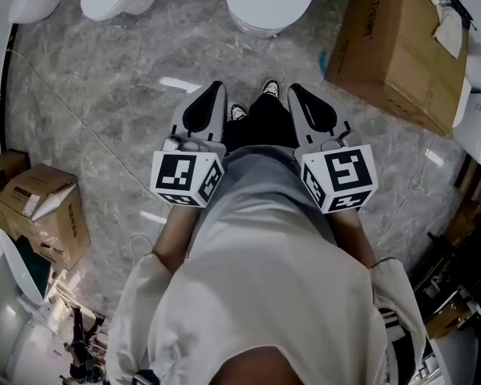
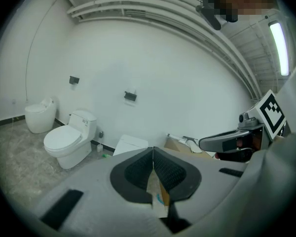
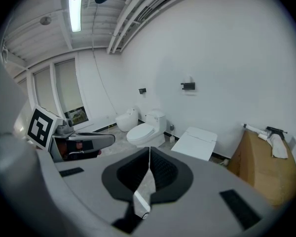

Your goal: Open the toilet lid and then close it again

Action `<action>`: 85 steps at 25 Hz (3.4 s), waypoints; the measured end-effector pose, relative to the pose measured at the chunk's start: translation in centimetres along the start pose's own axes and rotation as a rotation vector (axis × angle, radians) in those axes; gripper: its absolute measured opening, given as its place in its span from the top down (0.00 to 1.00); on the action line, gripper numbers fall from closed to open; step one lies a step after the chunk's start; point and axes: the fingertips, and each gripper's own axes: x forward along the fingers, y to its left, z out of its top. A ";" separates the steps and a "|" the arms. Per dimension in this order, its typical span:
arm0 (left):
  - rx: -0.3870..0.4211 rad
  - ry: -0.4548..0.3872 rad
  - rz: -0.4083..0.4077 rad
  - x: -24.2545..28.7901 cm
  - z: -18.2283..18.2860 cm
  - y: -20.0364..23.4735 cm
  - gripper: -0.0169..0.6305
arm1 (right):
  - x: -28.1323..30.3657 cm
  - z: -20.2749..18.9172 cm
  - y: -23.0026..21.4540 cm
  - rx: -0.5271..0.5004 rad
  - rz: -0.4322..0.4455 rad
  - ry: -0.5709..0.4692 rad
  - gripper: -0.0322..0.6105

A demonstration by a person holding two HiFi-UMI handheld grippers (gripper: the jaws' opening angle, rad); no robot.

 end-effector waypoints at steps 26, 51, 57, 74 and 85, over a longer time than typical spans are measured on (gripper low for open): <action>0.022 0.127 -0.070 21.8 7.1 3.4 0.96 | 13.0 7.0 -15.6 0.154 -0.034 0.021 0.93; 0.014 0.286 -0.076 33.6 5.4 6.6 0.96 | 20.9 7.2 -23.6 0.187 0.012 0.133 0.93; 0.033 0.327 -0.127 35.6 5.2 8.2 0.96 | 22.9 7.3 -24.6 0.236 -0.047 0.139 0.93; 0.076 0.436 -0.163 40.0 -1.3 15.3 0.96 | 29.3 3.0 -25.0 0.270 -0.121 0.198 0.93; -0.011 0.477 -0.111 41.4 -6.4 19.9 0.96 | 32.4 -0.2 -23.2 0.277 -0.090 0.234 0.93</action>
